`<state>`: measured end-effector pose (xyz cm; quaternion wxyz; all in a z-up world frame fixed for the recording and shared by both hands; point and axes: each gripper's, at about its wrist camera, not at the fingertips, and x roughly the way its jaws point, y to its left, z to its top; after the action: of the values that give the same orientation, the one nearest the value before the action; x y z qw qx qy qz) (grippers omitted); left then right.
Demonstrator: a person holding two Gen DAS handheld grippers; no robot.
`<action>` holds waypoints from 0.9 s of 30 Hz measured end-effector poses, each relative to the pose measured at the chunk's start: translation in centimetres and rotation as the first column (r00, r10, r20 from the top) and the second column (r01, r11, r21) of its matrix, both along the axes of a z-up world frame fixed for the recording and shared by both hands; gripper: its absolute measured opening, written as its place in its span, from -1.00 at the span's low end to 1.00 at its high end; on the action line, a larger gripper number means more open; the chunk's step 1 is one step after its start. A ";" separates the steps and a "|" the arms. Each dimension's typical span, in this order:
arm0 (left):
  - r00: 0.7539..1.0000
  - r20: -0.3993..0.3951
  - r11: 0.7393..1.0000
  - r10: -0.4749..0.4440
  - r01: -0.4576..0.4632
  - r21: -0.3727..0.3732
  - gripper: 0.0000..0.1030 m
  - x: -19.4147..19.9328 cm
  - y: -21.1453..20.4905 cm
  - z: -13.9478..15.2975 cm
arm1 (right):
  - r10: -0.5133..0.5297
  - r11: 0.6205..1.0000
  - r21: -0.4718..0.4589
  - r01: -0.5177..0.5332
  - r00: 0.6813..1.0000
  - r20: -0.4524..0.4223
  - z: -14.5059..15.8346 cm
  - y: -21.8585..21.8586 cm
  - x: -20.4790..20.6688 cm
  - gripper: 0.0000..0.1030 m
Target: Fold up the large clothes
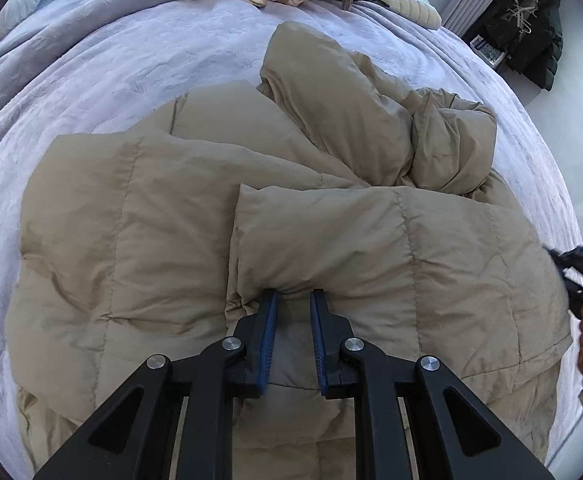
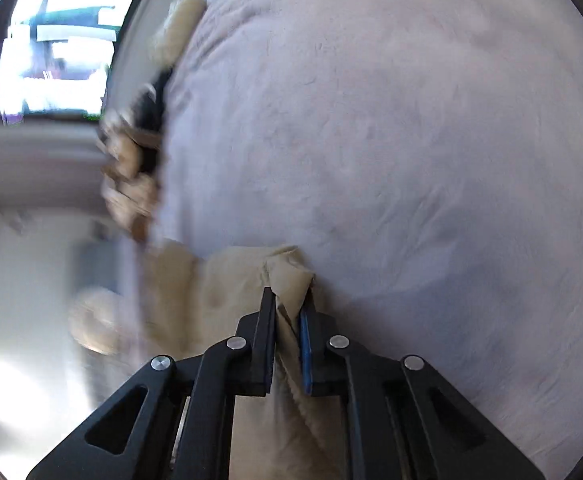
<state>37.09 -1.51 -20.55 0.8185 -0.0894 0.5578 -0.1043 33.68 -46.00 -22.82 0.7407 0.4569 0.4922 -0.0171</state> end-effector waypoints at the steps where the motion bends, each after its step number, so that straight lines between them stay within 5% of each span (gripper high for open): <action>1: 1.000 -0.001 1.000 -0.001 0.001 0.001 -0.64 0.0 -0.1 -0.1 | -0.006 1.000 -0.023 0.005 1.000 -0.026 -0.6 -0.2 0.0 -0.79; 4: 1.000 -0.001 1.000 -0.010 0.010 0.020 -0.63 0.1 -0.6 0.0 | -0.058 0.996 -0.064 0.054 0.996 -0.062 -0.9 -0.9 -0.9 -0.80; 8: 1.000 -0.005 1.000 -0.024 0.024 0.010 -0.63 0.2 -0.4 0.0 | -0.066 0.978 -0.200 0.057 0.997 -0.041 2.5 -0.4 -3.1 -0.80; 13: 0.999 -0.001 0.999 -0.037 0.037 0.021 -0.63 0.3 -0.6 0.0 | 0.107 0.947 -0.309 -0.089 0.993 0.041 7.2 3.6 -6.6 -0.79; 18: 0.999 0.002 0.999 -0.042 0.042 0.020 -0.63 0.1 -0.6 0.0 | 0.226 0.902 -0.362 -0.234 0.972 -0.066 4.9 7.5 -8.0 -0.80; 27: 1.000 -0.011 1.000 0.001 -0.001 0.020 -0.63 -0.1 1.0 0.9 | 0.193 0.892 -0.394 -0.223 0.974 -0.115 4.0 7.8 -7.7 -0.88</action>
<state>37.02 -0.46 -19.62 0.8165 -0.0822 0.5631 -0.0978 25.98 -38.22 -18.86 0.7981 0.2377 0.5508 -0.0557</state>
